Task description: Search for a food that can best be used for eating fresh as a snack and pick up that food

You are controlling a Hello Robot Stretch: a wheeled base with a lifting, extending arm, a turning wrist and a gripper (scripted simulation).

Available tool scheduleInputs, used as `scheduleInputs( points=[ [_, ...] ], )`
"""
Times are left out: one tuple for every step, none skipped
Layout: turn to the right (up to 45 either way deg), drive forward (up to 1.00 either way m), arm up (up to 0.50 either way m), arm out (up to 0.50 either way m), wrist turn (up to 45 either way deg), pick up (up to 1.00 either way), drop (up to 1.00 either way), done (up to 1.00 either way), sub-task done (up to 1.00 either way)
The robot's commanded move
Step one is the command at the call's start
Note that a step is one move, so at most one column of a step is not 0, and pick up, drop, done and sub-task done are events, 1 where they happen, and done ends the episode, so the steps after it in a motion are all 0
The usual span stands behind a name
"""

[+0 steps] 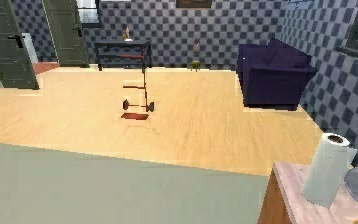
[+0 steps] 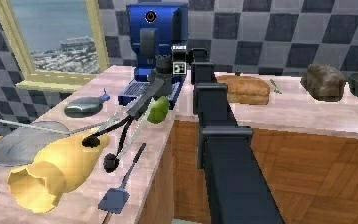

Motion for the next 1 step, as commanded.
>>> scheduleInputs(
  points=[
    [0.0,0.00,0.00,0.00,45.0,0.00,0.00,0.00,0.00]
  ],
)
